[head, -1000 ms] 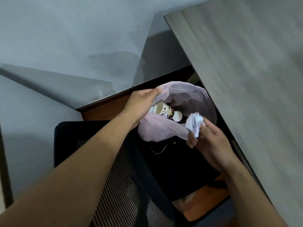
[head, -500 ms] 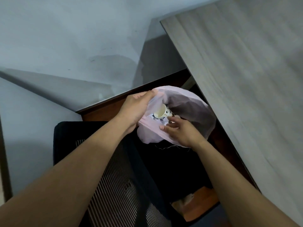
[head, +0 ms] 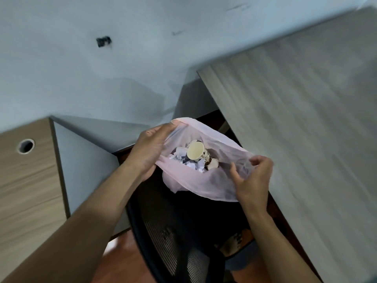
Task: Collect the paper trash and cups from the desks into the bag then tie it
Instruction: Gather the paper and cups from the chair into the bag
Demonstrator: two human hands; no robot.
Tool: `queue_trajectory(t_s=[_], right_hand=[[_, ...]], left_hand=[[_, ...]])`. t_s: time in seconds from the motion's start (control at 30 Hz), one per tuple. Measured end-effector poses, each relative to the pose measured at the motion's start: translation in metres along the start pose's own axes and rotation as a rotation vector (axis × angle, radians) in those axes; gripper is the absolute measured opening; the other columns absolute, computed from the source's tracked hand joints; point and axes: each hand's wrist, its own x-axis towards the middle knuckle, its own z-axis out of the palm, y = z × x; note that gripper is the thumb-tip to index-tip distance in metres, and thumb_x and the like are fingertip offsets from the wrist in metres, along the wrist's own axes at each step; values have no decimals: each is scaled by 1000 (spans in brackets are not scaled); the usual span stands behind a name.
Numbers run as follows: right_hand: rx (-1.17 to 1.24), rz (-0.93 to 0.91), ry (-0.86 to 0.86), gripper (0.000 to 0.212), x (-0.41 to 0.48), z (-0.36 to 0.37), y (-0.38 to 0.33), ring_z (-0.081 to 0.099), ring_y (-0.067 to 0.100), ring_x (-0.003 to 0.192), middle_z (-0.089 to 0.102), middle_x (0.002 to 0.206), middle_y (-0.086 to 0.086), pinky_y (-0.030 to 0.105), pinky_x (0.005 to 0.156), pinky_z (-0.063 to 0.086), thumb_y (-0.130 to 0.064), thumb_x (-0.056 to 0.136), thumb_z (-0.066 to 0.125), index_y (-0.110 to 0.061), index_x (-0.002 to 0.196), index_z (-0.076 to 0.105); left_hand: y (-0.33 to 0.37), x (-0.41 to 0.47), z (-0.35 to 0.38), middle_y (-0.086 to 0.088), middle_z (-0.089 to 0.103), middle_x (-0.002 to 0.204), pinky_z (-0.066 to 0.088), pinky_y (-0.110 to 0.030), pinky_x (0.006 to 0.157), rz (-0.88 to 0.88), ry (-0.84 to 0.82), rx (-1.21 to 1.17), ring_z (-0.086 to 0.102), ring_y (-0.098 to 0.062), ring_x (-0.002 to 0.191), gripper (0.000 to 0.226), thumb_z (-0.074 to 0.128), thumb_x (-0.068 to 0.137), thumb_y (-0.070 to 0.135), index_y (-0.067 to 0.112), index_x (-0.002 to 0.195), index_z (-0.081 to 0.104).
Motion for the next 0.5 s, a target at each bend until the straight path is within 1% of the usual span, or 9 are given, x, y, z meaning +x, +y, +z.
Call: queue_trajectory(t_s=[0.07, 0.13, 0.17, 0.23, 0.3, 0.37, 0.4, 0.43, 0.5], right_hand=[[-87, 54, 42, 71, -2, -20, -3, 48, 25, 129, 45, 140, 9, 38, 105, 48, -34, 86, 92, -15, 138, 48], [-127, 193, -113, 66, 2, -33, 0, 55, 27, 128, 55, 143, 9, 47, 107, 52, -47, 86, 89, -23, 137, 56], [-104, 266, -229, 51, 3, -41, -2, 65, 25, 116, 67, 132, 5, 46, 100, 57, -54, 89, 84, -26, 126, 64], [-4, 359, -371, 24, 3, -59, -7, 78, 22, 87, 82, 95, -2, 46, 85, 63, -46, 99, 74, -22, 97, 77], [66, 379, -342, 30, 7, -75, -13, 79, 21, 70, 81, 74, 0, 44, 79, 62, -32, 104, 65, -15, 85, 79], [92, 356, -237, 39, 16, -95, -22, 72, 24, 62, 76, 68, 6, 40, 70, 57, -36, 105, 61, -6, 83, 74], [124, 353, -179, 45, 22, -108, -26, 66, 27, 61, 73, 66, 11, 39, 67, 53, -40, 103, 61, -1, 82, 71], [174, 363, -129, 51, 29, -117, -28, 61, 26, 60, 68, 64, 14, 39, 66, 50, -44, 100, 62, 2, 80, 68], [313, 388, -38, 51, 45, -144, -34, 54, 22, 62, 58, 62, 11, 40, 67, 49, -42, 96, 66, 5, 76, 66]], left_hand=[[23, -21, 2, -13, 83, 117, 57, -44, 104, 16, -21, -27, 78, -30, 111, 29, 74, 102, 36, 14, 118, 84], [43, -38, 5, -13, 82, 120, 59, -35, 93, 38, -51, -40, 77, -27, 108, 33, 73, 102, 35, 11, 123, 82], [52, -46, 7, -13, 82, 120, 60, -30, 84, 47, -63, -46, 78, -24, 102, 34, 72, 102, 33, 9, 124, 81], [68, -60, 10, -14, 81, 121, 61, -24, 71, 57, -75, -65, 79, -20, 93, 35, 72, 102, 31, 6, 127, 80], [82, -67, 14, -14, 80, 121, 60, -23, 62, 65, -92, -70, 77, -19, 79, 39, 73, 102, 32, 4, 129, 78], [94, -74, 20, -9, 77, 103, 48, -15, 46, 78, -77, -67, 64, -10, 52, 38, 71, 103, 31, 3, 128, 78], [99, -73, 22, -5, 75, 95, 45, -14, 44, 91, -58, -58, 59, -6, 47, 36, 70, 104, 31, 5, 126, 79], [103, -71, 24, -2, 76, 92, 46, -14, 46, 99, -48, -43, 59, -6, 49, 35, 71, 103, 33, 8, 125, 80], [109, -67, 35, -2, 81, 104, 53, -19, 60, 115, -56, -17, 66, -10, 66, 38, 74, 99, 42, 14, 123, 83]])
